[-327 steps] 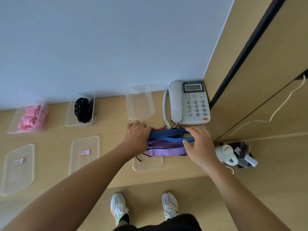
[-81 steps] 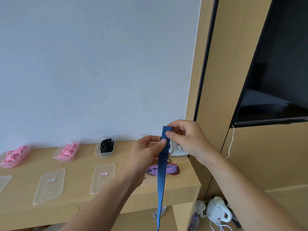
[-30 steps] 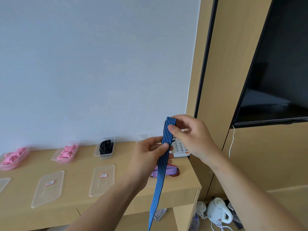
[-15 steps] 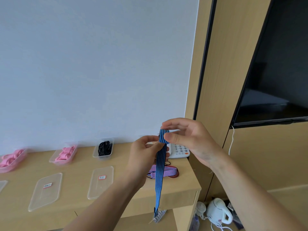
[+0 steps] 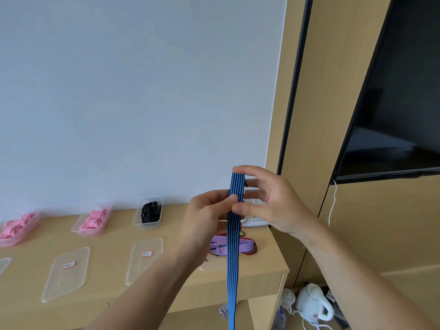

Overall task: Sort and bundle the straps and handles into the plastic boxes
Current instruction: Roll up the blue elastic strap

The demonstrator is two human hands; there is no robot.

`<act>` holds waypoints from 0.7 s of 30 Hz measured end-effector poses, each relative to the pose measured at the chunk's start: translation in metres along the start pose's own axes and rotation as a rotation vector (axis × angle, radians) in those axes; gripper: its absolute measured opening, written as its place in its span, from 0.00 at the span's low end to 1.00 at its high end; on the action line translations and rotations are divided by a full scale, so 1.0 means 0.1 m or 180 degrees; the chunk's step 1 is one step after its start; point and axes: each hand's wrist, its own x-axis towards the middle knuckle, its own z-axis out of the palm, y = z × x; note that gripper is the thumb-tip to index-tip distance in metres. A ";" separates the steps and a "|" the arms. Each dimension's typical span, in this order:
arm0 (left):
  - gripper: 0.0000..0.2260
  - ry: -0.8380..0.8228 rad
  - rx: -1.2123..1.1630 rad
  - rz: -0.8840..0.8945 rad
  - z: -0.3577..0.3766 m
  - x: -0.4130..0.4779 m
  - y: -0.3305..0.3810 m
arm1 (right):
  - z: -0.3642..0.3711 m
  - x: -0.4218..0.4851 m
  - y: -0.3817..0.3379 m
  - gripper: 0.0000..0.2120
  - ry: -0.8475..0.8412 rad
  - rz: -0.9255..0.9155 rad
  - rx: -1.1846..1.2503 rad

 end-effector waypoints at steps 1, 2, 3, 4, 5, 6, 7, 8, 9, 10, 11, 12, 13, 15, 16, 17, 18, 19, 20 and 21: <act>0.08 -0.0002 0.0045 0.0045 0.00 -0.01 0.00 | 0.00 0.00 -0.02 0.24 -0.0017 0.0195 0.0003; 0.08 -0.0011 0.0068 0.0085 0.00 -0.01 0.00 | 0.00 0.01 -0.05 0.18 -0.0025 0.0333 0.0006; 0.08 -0.0025 0.0069 0.0108 0.00 -0.02 0.00 | 0.02 0.01 -0.06 0.12 0.0004 0.0413 0.0035; 0.09 -0.0031 0.0052 0.0117 0.00 -0.02 -0.01 | 0.04 0.01 -0.05 0.08 0.0084 0.0442 0.0090; 0.09 -0.0020 0.0022 0.0112 0.01 -0.02 -0.01 | 0.05 0.02 -0.04 0.06 0.0194 0.0454 0.0161; 0.08 0.0006 -0.0004 0.0099 0.01 -0.02 -0.02 | 0.05 0.02 -0.04 0.06 0.0309 0.0440 0.0214; 0.08 0.0037 -0.0005 0.0079 0.01 -0.03 -0.03 | 0.04 0.02 -0.05 0.06 0.0409 0.0406 0.0244; 0.08 0.0064 0.0013 0.0050 0.01 -0.03 -0.04 | 0.04 0.03 -0.04 0.06 0.0491 0.0347 0.0244; 0.08 0.0083 0.0020 0.0006 0.01 -0.03 -0.05 | 0.03 0.03 -0.05 0.07 0.0567 0.0295 0.0238; 0.08 0.0096 0.0001 -0.0041 0.01 -0.04 -0.06 | 0.04 0.03 -0.05 0.08 0.0638 0.0240 0.0215; 0.08 0.0106 -0.0031 -0.0069 0.01 -0.04 -0.07 | 0.04 0.03 -0.06 0.09 0.0692 0.0181 0.0176; 0.08 0.0122 -0.0054 -0.0073 0.01 -0.04 -0.08 | 0.06 0.02 -0.05 0.09 0.0717 0.0117 0.0153; 0.08 0.0155 -0.0072 -0.0061 0.00 -0.03 -0.08 | 0.08 0.01 -0.05 0.09 0.0724 0.0073 0.0182; 0.09 0.0249 -0.0098 -0.0026 0.00 -0.01 -0.08 | 0.11 -0.02 -0.06 0.07 0.0716 0.0095 0.0455; 0.10 0.0295 -0.0098 -0.0009 0.00 0.00 -0.07 | 0.10 -0.02 -0.06 0.09 0.0679 0.0171 0.0629; 0.09 0.0343 -0.0090 0.0003 0.00 0.01 -0.07 | 0.08 -0.03 -0.07 0.12 0.0609 0.0279 0.0789; 0.09 0.0387 -0.0077 0.0011 -0.01 0.02 -0.06 | 0.05 -0.04 -0.07 0.14 0.0501 0.0376 0.0884; 0.09 0.0428 -0.0054 0.0018 -0.01 0.03 -0.06 | 0.02 -0.05 -0.07 0.15 0.0364 0.0456 0.0956; 0.08 0.0456 -0.0030 0.0019 -0.02 0.05 -0.06 | 0.00 -0.05 -0.06 0.15 0.0197 0.0515 0.1018; 0.08 0.0472 -0.0002 0.0013 -0.02 0.06 -0.06 | -0.01 -0.06 -0.06 0.15 0.0043 0.0561 0.1096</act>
